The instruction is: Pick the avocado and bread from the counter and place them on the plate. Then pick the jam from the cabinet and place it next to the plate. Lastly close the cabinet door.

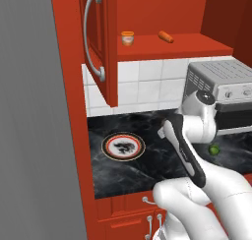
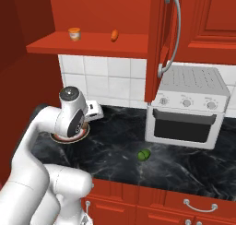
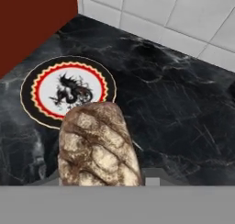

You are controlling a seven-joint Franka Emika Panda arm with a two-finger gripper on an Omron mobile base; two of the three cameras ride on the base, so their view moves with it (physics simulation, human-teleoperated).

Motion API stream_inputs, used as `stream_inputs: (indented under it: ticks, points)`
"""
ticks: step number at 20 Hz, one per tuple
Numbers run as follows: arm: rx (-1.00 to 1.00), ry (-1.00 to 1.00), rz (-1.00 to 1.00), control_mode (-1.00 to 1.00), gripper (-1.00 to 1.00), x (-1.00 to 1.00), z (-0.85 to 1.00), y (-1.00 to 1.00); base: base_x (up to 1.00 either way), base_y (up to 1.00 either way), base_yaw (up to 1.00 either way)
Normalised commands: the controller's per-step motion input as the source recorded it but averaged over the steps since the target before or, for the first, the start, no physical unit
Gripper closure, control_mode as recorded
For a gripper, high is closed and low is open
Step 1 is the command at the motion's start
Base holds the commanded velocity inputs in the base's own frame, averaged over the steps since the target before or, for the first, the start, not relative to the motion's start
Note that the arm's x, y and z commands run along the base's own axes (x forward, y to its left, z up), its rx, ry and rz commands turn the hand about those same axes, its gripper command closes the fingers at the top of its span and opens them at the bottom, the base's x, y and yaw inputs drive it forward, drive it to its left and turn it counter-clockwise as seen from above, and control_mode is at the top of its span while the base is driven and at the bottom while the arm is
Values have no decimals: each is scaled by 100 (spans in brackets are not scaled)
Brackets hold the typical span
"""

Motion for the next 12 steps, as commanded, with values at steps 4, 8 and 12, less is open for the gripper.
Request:
stream_inputs:
  ticks: [4, 8, 12]
  points:
    - [0, -7, 19, -100, 100, 0, 28, 37, 0, 0, 0]
    - [0, -5, 19, -100, 100, -2, 18, 34, 0, 0, 0]
    - [0, 0, 19, -100, 100, 0, 7, 38, 0, 0, 0]
